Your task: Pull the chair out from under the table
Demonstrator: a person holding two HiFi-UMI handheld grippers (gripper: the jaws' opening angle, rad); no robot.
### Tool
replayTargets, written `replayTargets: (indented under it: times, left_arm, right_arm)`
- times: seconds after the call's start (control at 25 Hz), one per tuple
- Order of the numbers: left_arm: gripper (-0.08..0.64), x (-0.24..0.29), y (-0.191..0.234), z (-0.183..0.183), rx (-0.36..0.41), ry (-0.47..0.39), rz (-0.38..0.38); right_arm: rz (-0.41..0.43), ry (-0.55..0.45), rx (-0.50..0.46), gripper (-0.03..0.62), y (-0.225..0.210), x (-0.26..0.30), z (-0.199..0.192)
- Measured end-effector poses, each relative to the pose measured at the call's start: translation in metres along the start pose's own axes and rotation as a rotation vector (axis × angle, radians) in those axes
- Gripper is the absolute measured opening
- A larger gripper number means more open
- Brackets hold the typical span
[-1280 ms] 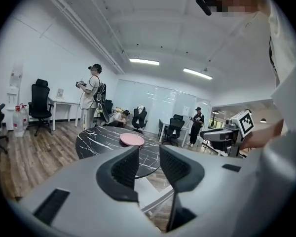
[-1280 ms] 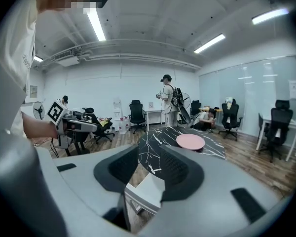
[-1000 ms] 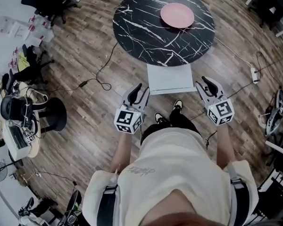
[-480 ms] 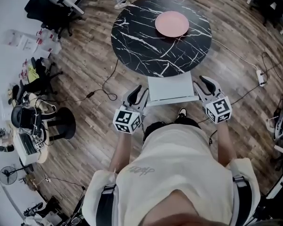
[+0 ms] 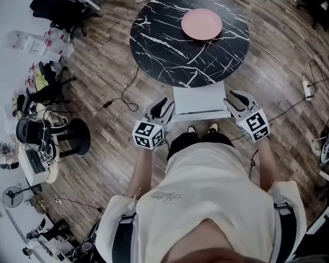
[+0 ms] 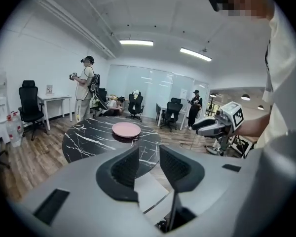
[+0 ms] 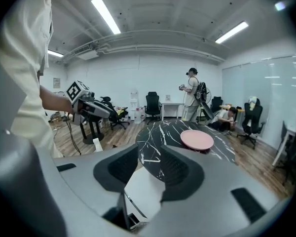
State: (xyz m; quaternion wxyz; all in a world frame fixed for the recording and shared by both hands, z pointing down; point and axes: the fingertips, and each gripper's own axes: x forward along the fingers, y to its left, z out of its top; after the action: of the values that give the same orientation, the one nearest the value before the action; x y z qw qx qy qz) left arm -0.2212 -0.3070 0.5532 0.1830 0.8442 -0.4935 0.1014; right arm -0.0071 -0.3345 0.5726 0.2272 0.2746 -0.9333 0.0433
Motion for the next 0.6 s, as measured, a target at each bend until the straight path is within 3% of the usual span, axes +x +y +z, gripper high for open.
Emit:
replayTargets:
  times: [0.16,0.36,0.6]
  left_arm:
    - [0.141,-0.002,-0.004,-0.016,0.071,0.083,-0.050]
    - [0.141,0.000,-0.010,-0.050,0.187,0.237,-0.152]
    - [0.141,-0.005,-0.023,-0.098,0.351,0.466,-0.342]
  right_arm:
    - [0.082,0.062,-0.018,0.149,0.015,0.009,-0.011]
    - [0.126,0.177,-0.076,0.146,0.031,0.018,-0.035]
    - [0.304,0.360,-0.140,0.149,0.058,0.019,-0.076]
